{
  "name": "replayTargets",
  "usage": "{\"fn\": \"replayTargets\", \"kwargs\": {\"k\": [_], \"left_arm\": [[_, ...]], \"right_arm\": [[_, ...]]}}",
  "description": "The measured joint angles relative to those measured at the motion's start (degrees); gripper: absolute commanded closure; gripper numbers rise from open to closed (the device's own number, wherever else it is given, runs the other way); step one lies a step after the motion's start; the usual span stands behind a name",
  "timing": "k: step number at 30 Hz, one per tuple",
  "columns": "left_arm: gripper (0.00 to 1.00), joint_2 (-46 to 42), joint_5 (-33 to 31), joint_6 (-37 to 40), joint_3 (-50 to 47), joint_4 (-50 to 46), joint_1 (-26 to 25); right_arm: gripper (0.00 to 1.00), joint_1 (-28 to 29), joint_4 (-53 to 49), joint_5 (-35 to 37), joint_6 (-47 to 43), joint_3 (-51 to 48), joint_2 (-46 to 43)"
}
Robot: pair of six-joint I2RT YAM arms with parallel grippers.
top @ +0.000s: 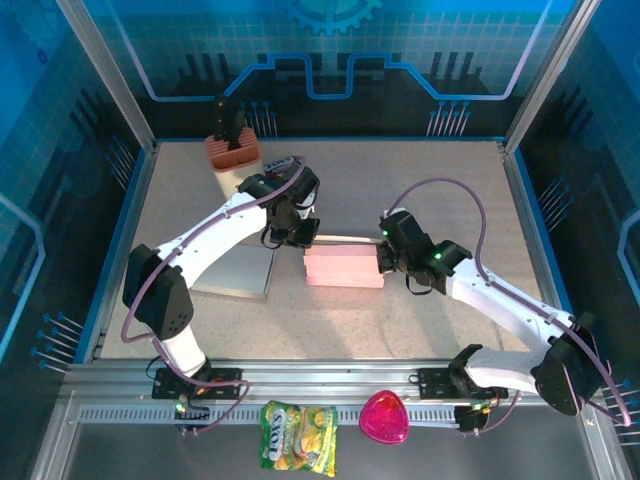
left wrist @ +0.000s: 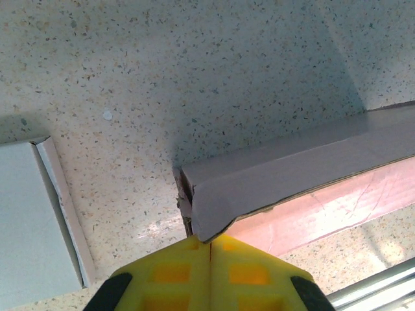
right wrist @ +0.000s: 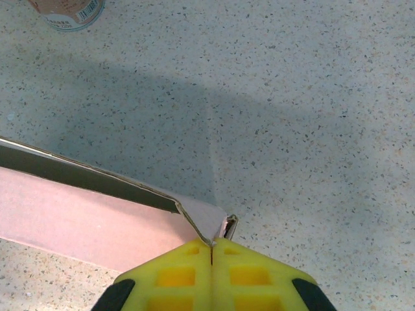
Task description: Fold the paper box
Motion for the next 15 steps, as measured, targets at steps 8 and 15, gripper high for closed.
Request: {"fn": "replayTargets", "kwargs": {"k": [8,15], "left_arm": [[1.00,-1.51,1.18,0.02,-2.03,1.25,0.68],[1.00,-3.89,1.64,0.07,-5.29,3.32,0.68]], "right_arm": [[1.00,0.04,-0.44,0.02,0.00,0.37,0.26],[1.00,0.11,-0.39,-0.04,0.02,0.37,0.26]]}}
